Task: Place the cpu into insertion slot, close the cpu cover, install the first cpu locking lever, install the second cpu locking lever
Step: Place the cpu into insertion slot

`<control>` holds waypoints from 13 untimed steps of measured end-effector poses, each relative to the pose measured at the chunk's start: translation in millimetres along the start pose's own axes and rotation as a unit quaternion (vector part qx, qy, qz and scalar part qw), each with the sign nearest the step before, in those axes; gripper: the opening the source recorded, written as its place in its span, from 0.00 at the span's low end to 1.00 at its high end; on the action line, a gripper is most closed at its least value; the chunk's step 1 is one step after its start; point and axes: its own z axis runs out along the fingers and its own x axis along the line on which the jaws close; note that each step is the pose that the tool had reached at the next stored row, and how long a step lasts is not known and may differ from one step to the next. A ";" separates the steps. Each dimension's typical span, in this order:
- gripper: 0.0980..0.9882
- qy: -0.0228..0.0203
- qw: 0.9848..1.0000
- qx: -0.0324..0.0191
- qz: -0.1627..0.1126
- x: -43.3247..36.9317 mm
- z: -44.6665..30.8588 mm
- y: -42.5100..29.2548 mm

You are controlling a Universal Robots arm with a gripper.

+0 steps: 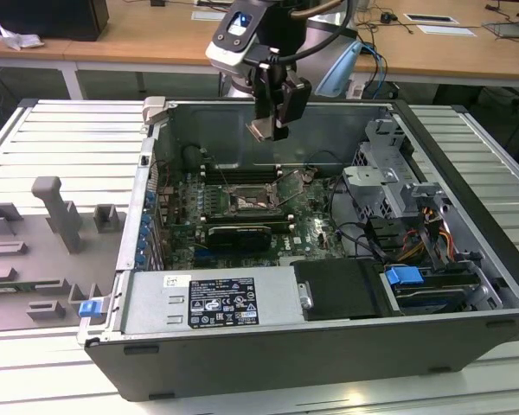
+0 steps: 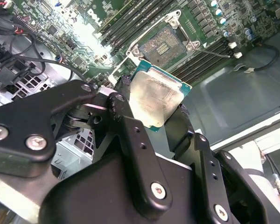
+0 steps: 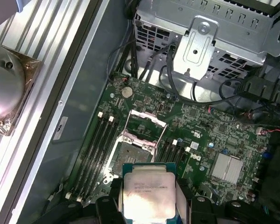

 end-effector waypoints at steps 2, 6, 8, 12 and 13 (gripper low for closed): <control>0.49 0.000 1.000 0.000 0.003 0.0 0.0 0.0; 0.49 -0.001 1.000 0.000 0.016 0.0 0.1 0.0; 0.49 -0.002 1.000 0.000 0.021 0.0 0.1 0.0; 0.49 -0.003 0.999 -0.001 0.035 0.0 0.3 0.0; 0.49 -0.003 0.999 -0.001 0.037 0.0 0.3 0.0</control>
